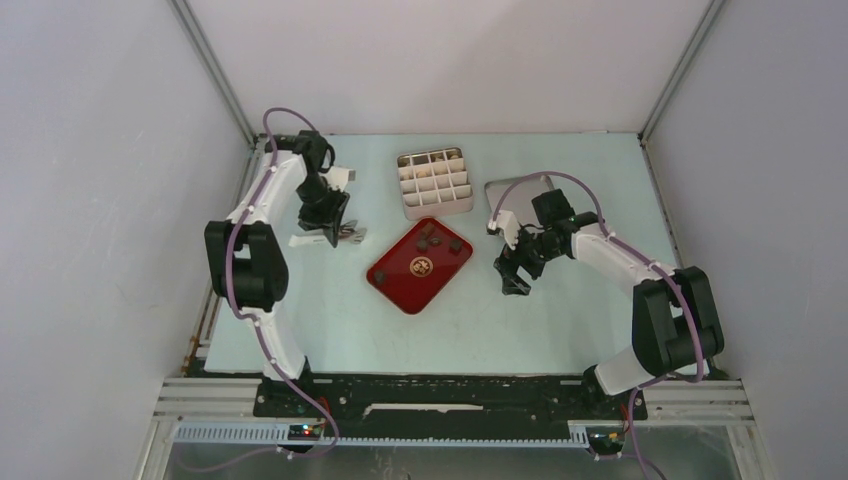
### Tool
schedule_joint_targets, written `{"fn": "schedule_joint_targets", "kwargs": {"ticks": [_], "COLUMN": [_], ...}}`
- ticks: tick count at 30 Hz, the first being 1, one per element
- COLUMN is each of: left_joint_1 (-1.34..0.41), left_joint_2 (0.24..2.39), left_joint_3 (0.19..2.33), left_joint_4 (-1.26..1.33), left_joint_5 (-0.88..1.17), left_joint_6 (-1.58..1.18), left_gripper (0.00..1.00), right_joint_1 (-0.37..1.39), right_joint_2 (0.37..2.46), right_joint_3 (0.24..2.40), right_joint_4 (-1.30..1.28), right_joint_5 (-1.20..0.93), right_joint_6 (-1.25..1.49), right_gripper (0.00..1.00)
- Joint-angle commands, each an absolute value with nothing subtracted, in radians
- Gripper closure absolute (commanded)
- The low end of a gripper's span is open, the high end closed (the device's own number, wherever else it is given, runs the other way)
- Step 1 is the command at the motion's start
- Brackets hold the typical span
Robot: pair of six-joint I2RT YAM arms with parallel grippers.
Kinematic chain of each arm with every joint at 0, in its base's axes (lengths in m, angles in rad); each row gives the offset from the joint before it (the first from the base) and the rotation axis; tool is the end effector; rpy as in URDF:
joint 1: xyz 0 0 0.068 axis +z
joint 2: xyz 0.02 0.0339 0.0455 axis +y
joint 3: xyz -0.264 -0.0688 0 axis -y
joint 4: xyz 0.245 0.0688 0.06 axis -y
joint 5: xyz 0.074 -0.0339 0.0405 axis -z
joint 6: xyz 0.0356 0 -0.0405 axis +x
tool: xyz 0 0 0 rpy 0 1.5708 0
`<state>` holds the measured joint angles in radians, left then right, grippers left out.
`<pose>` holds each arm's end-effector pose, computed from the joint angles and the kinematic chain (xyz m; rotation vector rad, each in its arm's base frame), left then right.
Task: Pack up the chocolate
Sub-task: Pick up the fake chocolate from the center of the board, then place the fake chocolate in the packing box.
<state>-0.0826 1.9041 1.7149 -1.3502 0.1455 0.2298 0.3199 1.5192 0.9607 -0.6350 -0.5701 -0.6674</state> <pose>0.3601 -0.0350 0.2667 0.4845 3.0536 -0.2211 0.2638 0.1076 0.2015 -1.3602 2.2208 0.6646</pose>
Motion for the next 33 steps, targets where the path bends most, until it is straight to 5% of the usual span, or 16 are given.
{"fn": "schedule_joint_targets", "kwargs": {"ticks": [1, 8, 17, 33], "left_joint_1": [-0.073, -0.074, -0.119, -0.178], "left_joint_2": [1.905, 1.864, 1.835, 2.104], "left_joint_3": [1.77, 1.796, 1.899, 2.182], "left_joint_4": [-1.381, -1.403, -1.3, -1.136], "left_joint_5": [0.176, 0.244, 0.393, 0.485], "left_joint_6": [0.248, 0.237, 0.198, 0.043], "left_gripper": [0.63, 0.76, 0.77, 0.75], "right_joint_1": [0.326, 0.326, 0.333, 0.308], "right_joint_2": [1.535, 1.537, 1.545, 1.54], "right_joint_3": [1.01, 1.012, 1.012, 1.012], "right_joint_4": [-0.658, -0.661, -0.661, -0.664], "right_joint_5": [-0.568, -0.568, -0.564, -0.564], "right_joint_6": [-0.69, -0.692, -0.692, -0.69], "right_gripper": [0.08, 0.08, 0.08, 0.08]}}
